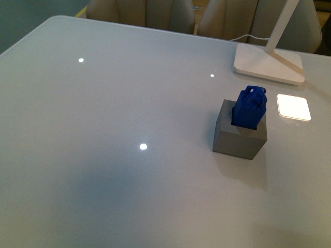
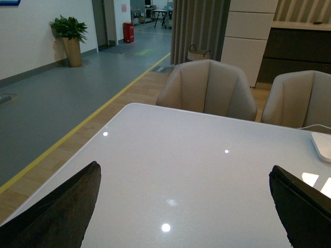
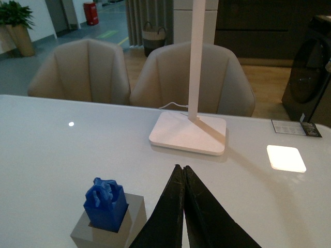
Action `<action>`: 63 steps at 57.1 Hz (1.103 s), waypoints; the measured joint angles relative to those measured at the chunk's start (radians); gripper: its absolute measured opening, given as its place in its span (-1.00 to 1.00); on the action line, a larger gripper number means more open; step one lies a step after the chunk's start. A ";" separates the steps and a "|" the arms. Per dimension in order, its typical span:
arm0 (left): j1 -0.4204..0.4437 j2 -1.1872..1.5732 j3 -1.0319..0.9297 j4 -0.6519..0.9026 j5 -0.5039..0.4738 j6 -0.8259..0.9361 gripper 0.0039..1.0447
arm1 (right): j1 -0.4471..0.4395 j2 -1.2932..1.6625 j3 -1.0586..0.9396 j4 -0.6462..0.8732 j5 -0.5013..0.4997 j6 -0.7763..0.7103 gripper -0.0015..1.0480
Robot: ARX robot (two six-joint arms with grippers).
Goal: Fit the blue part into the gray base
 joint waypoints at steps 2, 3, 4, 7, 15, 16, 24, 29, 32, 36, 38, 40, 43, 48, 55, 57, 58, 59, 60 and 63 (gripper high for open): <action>0.000 0.000 0.000 0.000 0.000 0.000 0.86 | 0.000 -0.024 -0.005 -0.019 0.000 0.000 -0.96; 0.000 0.000 0.000 0.000 0.000 0.000 0.86 | 0.000 -0.040 -0.009 -0.031 0.000 0.000 -0.96; 0.000 0.000 0.000 0.000 0.000 0.000 0.86 | 0.000 -0.047 -0.011 -0.038 0.000 0.000 -0.96; 0.000 0.000 0.000 0.000 0.000 0.000 0.86 | 0.000 -0.094 -0.021 -0.077 0.000 0.000 -0.96; 0.000 0.000 0.000 0.000 0.000 0.000 0.86 | 0.000 -0.209 -0.038 -0.171 0.000 0.000 -0.96; 0.000 0.000 0.000 0.000 0.000 0.000 0.86 | 0.000 -0.231 -0.038 -0.192 0.000 0.000 -0.96; 0.000 0.000 0.000 0.000 0.000 0.000 0.86 | 0.000 -0.377 -0.039 -0.320 0.000 0.000 -0.96; 0.000 0.000 0.000 0.000 0.000 0.000 0.86 | 0.000 -0.460 -0.039 -0.397 0.000 0.000 -0.96; 0.000 0.000 0.000 0.000 0.000 0.000 0.86 | 0.000 -0.507 -0.040 -0.442 0.000 0.000 -0.96; 0.000 0.000 0.000 0.000 0.000 0.000 0.86 | 0.000 -0.551 -0.040 -0.483 0.000 0.000 -0.96; 0.000 0.000 0.000 0.000 0.000 0.000 0.86 | 0.000 -0.566 -0.040 -0.497 0.000 0.000 -0.96; 0.000 0.000 0.000 0.000 0.000 0.000 0.86 | 0.000 -0.581 -0.040 -0.510 0.000 0.000 -0.96; 0.000 0.000 0.000 0.000 0.000 0.000 0.86 | 0.000 -0.609 -0.040 -0.538 0.000 0.000 -0.96; 0.000 0.000 0.000 0.000 0.000 0.000 0.86 | 0.000 -0.647 -0.040 -0.576 0.000 0.000 -0.96; 0.000 0.000 0.000 0.000 0.000 0.000 0.86 | 0.000 -0.698 -0.040 -0.624 0.000 0.000 -0.96; 0.000 0.000 0.000 0.000 0.000 0.000 0.86 | 0.000 -0.708 -0.040 -0.635 0.000 0.000 -0.96; 0.000 0.000 0.000 0.000 0.000 0.000 0.86 | 0.000 -0.715 -0.040 -0.642 0.000 0.000 -0.96; 0.000 0.000 0.000 0.000 0.000 0.000 0.86 | 0.000 -0.718 -0.040 -0.645 0.000 0.000 -0.96; 0.000 0.000 0.000 0.000 0.000 0.000 0.86 | 0.000 -0.724 -0.040 -0.652 0.000 0.000 -0.96; 0.000 0.000 0.000 0.000 0.000 0.000 0.86 | 0.000 -0.740 -0.040 -0.667 0.000 0.000 -0.96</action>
